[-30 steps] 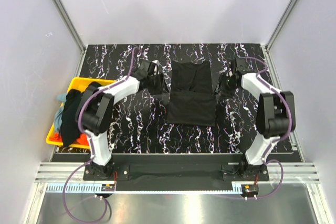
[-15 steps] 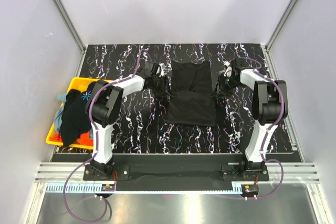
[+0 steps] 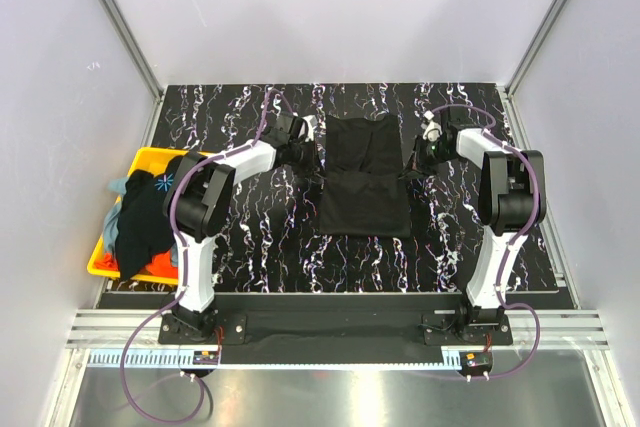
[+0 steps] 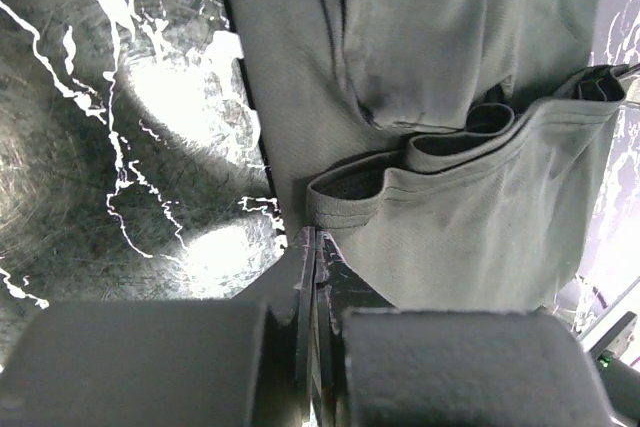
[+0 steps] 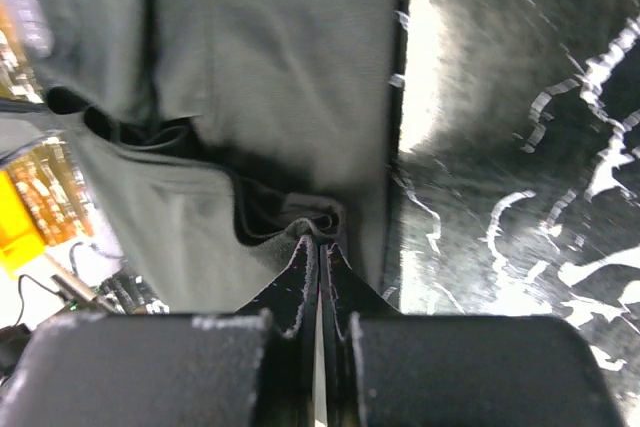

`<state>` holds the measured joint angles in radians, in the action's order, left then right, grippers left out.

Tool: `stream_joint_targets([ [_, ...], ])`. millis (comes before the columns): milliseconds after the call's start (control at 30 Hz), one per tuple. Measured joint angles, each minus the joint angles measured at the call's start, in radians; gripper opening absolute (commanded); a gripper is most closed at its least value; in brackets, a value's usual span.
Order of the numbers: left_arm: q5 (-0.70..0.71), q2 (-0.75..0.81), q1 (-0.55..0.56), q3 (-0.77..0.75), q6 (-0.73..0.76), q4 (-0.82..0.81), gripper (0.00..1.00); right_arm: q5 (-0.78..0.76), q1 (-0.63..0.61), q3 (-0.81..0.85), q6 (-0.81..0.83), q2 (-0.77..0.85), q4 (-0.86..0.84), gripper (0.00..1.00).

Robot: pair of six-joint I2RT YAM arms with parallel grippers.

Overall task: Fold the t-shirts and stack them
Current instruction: Fold the tshirt

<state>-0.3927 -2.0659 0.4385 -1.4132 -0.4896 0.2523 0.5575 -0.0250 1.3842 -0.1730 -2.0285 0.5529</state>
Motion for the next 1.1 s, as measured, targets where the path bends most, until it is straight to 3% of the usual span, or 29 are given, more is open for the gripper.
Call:
stream_joint_targets([
  [300,0.024,0.002,-0.003,0.046,-0.042,-0.074,0.00,0.089,0.000,0.011,0.001,0.000,-0.026,0.00],
  [733,0.057,0.002,-0.025,0.096,-0.110,-0.133,0.00,0.087,0.004,0.014,0.001,-0.065,-0.063,0.01],
  [867,0.048,0.002,-0.026,0.096,-0.114,-0.137,0.17,0.066,0.008,0.014,-0.006,-0.068,-0.063,0.23],
  [933,0.046,0.002,-0.026,0.096,-0.116,-0.138,0.19,0.058,0.008,0.014,-0.014,-0.066,-0.062,0.37],
  [1100,0.082,0.039,-0.027,0.096,-0.116,-0.074,0.41,-0.019,0.009,0.014,-0.100,0.011,-0.045,0.45],
])
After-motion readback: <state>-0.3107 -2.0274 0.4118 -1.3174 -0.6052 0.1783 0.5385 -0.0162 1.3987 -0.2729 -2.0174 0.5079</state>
